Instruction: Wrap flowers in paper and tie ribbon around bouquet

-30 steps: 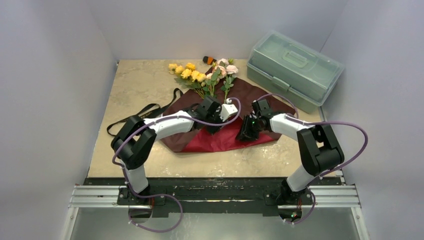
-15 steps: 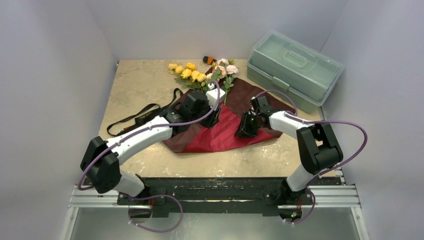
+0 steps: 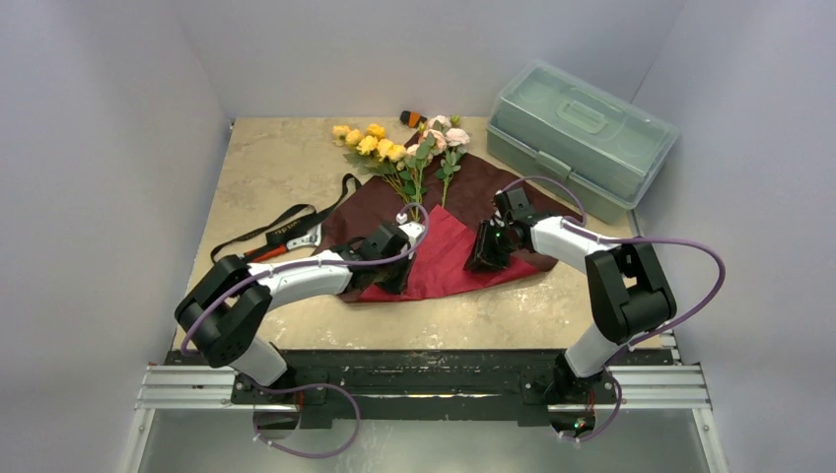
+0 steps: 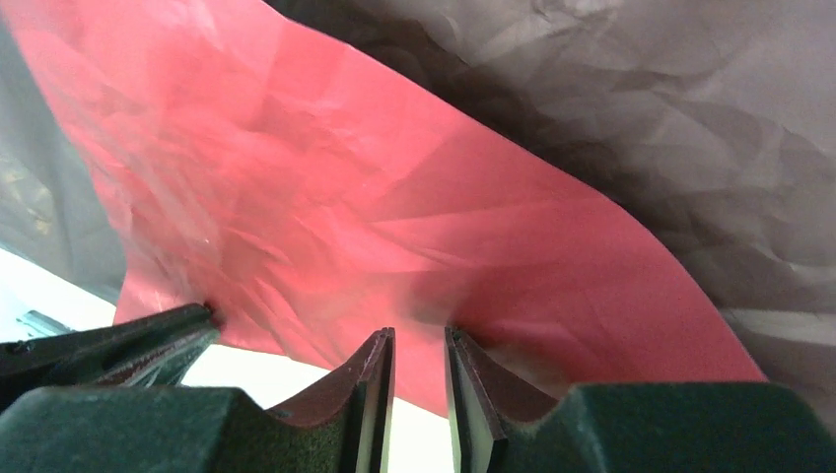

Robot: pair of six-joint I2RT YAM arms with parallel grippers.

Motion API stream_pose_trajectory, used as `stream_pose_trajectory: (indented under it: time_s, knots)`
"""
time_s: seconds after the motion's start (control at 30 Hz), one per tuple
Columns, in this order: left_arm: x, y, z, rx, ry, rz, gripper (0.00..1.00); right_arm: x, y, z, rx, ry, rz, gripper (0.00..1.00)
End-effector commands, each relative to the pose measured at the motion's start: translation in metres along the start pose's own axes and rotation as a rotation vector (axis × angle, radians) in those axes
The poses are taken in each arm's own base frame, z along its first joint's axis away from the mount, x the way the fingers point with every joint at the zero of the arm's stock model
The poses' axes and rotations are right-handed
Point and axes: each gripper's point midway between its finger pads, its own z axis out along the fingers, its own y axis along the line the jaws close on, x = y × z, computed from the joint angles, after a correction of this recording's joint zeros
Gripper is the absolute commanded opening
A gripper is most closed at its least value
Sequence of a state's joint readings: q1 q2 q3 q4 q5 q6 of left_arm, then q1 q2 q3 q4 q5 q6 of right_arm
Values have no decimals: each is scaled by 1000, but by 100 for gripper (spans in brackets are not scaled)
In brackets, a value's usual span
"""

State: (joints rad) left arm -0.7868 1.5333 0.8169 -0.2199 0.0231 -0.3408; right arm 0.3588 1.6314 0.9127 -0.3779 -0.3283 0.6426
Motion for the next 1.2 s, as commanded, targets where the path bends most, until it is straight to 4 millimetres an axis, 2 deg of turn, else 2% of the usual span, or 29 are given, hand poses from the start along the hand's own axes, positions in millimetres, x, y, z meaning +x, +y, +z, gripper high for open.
stream_pose_trajectory:
  time_s: [0.0,0.1,0.23,0.4,0.6,0.93,1.17]
  knots:
    - [4,10,11,-55,-22,-62,14,-9,-9,-15,99,-31,5,31]
    - [10,11,12,-56,-15,-77,13,-9,-11,-26,126,-53,12,31]
    - [14,12,12,-57,-6,-74,11,2,-14,-40,143,-46,39,32]
    - [15,13,12,-60,-9,-71,9,14,-27,-34,181,-21,59,31]
    - [17,13,15,-59,5,-60,9,20,-63,-22,323,2,90,29]
    - [19,13,13,-55,3,-65,8,22,-124,-45,530,-28,173,28]
    - [19,13,6,-54,-11,-80,7,11,-130,-63,554,-90,182,31]
